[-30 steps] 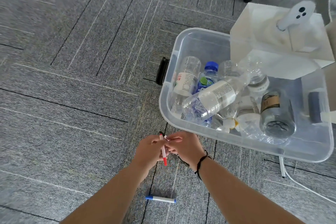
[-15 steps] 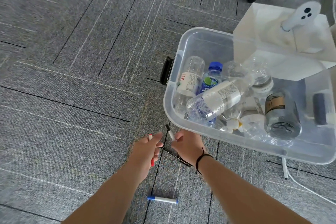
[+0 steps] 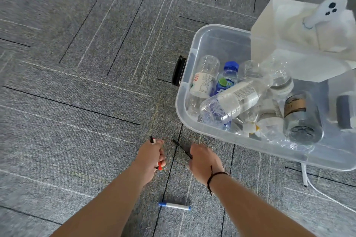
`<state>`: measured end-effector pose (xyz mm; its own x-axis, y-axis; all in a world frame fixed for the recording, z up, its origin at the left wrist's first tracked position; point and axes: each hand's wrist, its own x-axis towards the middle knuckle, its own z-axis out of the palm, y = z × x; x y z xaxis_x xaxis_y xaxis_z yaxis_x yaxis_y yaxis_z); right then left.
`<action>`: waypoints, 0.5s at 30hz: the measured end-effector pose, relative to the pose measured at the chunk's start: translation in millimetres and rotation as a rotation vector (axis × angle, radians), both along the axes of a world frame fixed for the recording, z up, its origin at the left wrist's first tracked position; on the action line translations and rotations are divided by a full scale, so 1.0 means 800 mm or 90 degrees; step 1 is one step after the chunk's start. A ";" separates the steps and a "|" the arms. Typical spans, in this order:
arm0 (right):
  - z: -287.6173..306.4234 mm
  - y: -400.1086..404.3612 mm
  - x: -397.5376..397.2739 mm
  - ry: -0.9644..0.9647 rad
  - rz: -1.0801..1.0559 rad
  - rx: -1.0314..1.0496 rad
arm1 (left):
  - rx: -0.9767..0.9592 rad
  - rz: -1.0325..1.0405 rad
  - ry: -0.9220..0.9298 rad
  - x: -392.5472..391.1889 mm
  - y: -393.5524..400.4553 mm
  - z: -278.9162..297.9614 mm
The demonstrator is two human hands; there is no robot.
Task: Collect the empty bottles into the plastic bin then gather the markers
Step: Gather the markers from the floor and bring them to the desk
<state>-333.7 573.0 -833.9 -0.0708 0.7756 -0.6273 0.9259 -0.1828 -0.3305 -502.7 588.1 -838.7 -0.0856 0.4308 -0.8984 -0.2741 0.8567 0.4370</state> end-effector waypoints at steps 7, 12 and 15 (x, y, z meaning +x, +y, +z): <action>0.004 -0.008 -0.015 0.114 -0.044 -0.069 | 0.000 -0.001 -0.043 0.002 0.008 0.006; 0.015 -0.007 -0.034 0.214 -0.174 -0.113 | 0.039 -0.066 -0.001 0.008 0.009 0.013; 0.029 0.006 -0.050 0.289 -0.246 -0.131 | 0.065 -0.147 0.026 0.019 0.005 0.015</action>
<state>-374.0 577.9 -810.7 -0.1035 0.6647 -0.7399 0.5556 -0.5784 -0.5973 -487.8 592.4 -826.6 -0.0098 0.5315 -0.8470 -0.0562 0.8454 0.5311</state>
